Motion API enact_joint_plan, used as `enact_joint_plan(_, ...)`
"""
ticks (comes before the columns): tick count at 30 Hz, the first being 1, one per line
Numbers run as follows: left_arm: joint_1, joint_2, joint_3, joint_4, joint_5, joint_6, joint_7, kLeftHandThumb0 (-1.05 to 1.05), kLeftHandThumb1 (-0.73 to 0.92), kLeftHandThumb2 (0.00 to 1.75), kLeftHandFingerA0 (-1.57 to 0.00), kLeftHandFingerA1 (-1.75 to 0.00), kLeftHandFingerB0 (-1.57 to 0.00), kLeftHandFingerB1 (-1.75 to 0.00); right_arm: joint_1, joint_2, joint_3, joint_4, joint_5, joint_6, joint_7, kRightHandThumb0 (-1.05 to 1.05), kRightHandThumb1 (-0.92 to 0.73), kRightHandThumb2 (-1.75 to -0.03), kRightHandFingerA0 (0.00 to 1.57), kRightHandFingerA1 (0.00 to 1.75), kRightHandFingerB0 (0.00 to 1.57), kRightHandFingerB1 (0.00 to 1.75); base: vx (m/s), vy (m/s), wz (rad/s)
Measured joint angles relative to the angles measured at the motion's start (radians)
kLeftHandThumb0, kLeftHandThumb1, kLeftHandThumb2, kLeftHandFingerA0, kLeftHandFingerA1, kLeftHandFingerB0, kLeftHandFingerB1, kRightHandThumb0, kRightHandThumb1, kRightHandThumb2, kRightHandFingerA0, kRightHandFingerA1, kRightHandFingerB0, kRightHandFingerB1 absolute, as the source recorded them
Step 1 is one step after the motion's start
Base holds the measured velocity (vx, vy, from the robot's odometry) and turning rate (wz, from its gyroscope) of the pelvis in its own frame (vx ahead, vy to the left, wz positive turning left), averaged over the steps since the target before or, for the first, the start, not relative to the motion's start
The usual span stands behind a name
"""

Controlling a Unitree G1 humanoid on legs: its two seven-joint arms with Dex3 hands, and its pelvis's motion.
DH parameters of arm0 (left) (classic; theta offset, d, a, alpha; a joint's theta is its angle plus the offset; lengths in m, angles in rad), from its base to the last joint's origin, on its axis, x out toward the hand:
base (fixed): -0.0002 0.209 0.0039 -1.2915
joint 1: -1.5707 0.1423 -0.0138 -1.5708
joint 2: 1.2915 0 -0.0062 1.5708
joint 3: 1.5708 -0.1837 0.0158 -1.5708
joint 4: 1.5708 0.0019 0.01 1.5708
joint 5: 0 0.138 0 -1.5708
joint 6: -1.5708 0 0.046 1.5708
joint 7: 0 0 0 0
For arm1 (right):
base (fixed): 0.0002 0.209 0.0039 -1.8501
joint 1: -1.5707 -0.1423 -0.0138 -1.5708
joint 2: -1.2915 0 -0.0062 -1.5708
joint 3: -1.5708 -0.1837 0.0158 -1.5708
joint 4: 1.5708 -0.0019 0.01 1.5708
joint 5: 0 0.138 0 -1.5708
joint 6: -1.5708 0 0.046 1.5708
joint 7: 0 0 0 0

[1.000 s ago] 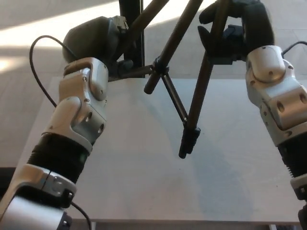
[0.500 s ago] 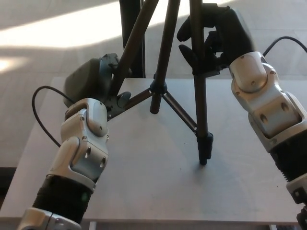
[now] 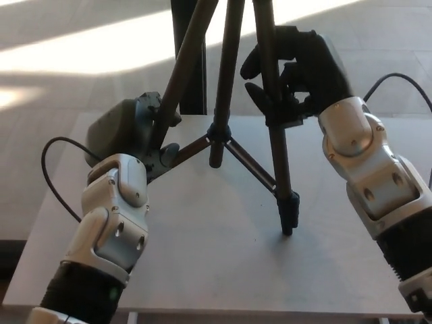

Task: Use both hands of the robot to pick up the tripod lying in the middle of the desk and make it stand upright on the desk

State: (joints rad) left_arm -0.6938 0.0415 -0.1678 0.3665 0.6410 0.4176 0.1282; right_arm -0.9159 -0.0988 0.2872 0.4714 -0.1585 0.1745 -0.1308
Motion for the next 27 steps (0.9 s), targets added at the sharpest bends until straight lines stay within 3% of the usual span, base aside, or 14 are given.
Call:
enact_joint_plan(2, 0.019, -0.002, 0.001, -0.006, -0.007, -0.005, 0.008, -0.15, 0.63, 0.82, -0.87, -1.64, -0.74, -1.28, 0.015, 0.003, 0.009, -0.009, -0.009, 0.0, 0.001, -0.26, -0.48, -1.15, 0.98, 1.75, 0.86, 1.5, 0.0, 0.0, 0.0)
enact_joint_plan(3, 0.028, -0.002, 0.002, -0.011, -0.012, -0.008, 0.011, -0.13, 0.64, 0.83, -0.9, -1.61, -0.77, -1.19, 0.024, 0.003, 0.015, -0.014, -0.013, 0.0, 0.002, -0.26, -0.46, -1.19, 0.96, 1.75, 0.84, 1.53, 0.0, 0.0, 0.0)
enact_joint_plan(4, 0.035, -0.002, 0.003, -0.014, -0.016, -0.01, 0.014, -0.17, 0.64, 0.8, -0.83, -1.38, -0.75, -0.93, 0.031, 0.003, 0.02, -0.018, -0.017, -0.002, 0.003, -0.25, -0.43, -1.24, 0.94, 1.75, 0.82, 1.55, 0.0, 0.0, 0.0)
enact_joint_plan(7, 0.062, -0.003, 0.004, -0.027, -0.028, -0.013, 0.021, -0.17, 0.65, 0.82, -0.89, -1.41, -0.8, -0.94, 0.064, 0.003, 0.038, -0.035, -0.036, -0.015, 0.009, -0.26, -0.43, -1.24, 0.95, 1.75, 0.83, 1.56, 0.0, 0.0, 0.02)
enact_joint_plan(8, 0.07, -0.004, 0.003, -0.032, -0.033, -0.013, 0.024, -0.16, 0.66, 0.85, -0.88, -1.49, -0.78, -1.13, 0.078, 0.004, 0.043, -0.035, -0.042, -0.017, 0.013, -0.27, -0.43, -1.23, 0.95, 1.75, 0.84, 1.54, 0.0, 0.0, 0.0)
enact_joint_plan(10, 0.078, -0.005, 0.003, -0.039, -0.036, -0.014, 0.031, -0.15, 0.62, 0.81, -0.83, -1.25, -0.74, -0.75, 0.104, 0.004, 0.05, -0.027, -0.05, -0.017, 0.018, -0.27, -0.45, -1.2, 0.94, 1.75, 0.82, 1.58, 0.0, 0.0, 0.0)
enact_joint_plan(12, 0.087, -0.008, 0.002, -0.044, -0.038, -0.015, 0.04, -0.16, 0.61, 0.81, -0.86, -1.21, -0.77, -0.73, 0.123, 0.005, 0.051, -0.026, -0.055, -0.017, 0.023, -0.28, -0.51, -1.12, 0.94, 1.75, 0.8, 1.59, 0.0, 0.0, 0.0)
enact_joint_plan(13, 0.091, -0.009, 0.001, -0.045, -0.038, -0.016, 0.045, -0.19, 0.63, 0.84, -0.86, -1.44, -0.79, -1.08, 0.127, 0.005, 0.052, -0.026, -0.059, -0.017, 0.025, -0.28, -0.53, -1.03, 0.92, 1.75, 0.76, 1.62, 0.0, 0.0, 0.0)
enact_joint_plan(18, 0.121, -0.036, 0.011, -0.051, -0.053, -0.017, 0.07, -0.18, 0.64, 0.79, -0.89, -1.51, -0.83, -0.98, 0.153, 0.008, 0.055, -0.025, -0.081, -0.017, 0.041, -0.24, -0.56, -1.0, 0.91, 1.75, 0.75, 1.58, 0.0, 0.0, 0.0)
enact_joint_plan(19, 0.126, -0.039, 0.013, -0.054, -0.056, -0.017, 0.072, -0.21, 0.67, 0.78, -0.94, -1.52, -0.8, -1.06, 0.157, 0.011, 0.054, -0.025, -0.083, -0.016, 0.044, -0.21, -0.56, -1.06, 1.07, 1.75, 0.75, 1.48, 0.0, 0.0, 0.0)
enact_joint_plan(21, 0.134, -0.042, 0.014, -0.059, -0.06, -0.016, 0.073, -0.21, 0.67, 0.78, -0.97, -1.56, -0.77, -1.23, 0.161, 0.015, 0.053, -0.025, -0.086, -0.013, 0.05, -0.25, -0.53, -1.1, 0.92, 1.75, 0.78, 1.55, 0.0, 0.0, 0.0)
enact_joint_plan(23, 0.145, -0.043, 0.014, -0.071, -0.063, -0.016, 0.073, -0.22, 0.68, 0.74, -0.98, -1.52, -0.77, -1.05, 0.164, 0.016, 0.052, -0.024, -0.09, -0.005, 0.06, -0.25, -0.52, -1.06, 0.91, 1.75, 0.75, 1.56, 0.0, 0.0, 0.0)
enact_joint_plan(24, 0.149, -0.043, 0.013, -0.075, -0.063, -0.016, 0.073, -0.2, 0.68, 0.75, -1.01, -1.54, -0.78, -1.25, 0.165, 0.017, 0.052, -0.024, -0.092, -0.002, 0.063, -0.25, -0.49, -1.15, 0.93, 1.75, 0.79, 1.56, 0.0, 0.0, 0.0)
enact_joint_plan(27, 0.155, -0.038, 0.006, -0.078, -0.064, -0.016, 0.073, -0.23, 0.7, 0.71, -0.98, -1.55, -0.77, -1.29, 0.165, 0.018, 0.047, -0.013, -0.094, 0.005, 0.071, -0.26, -0.52, -1.11, 0.92, 1.75, 0.79, 1.55, 0.0, 0.0, 0.0)
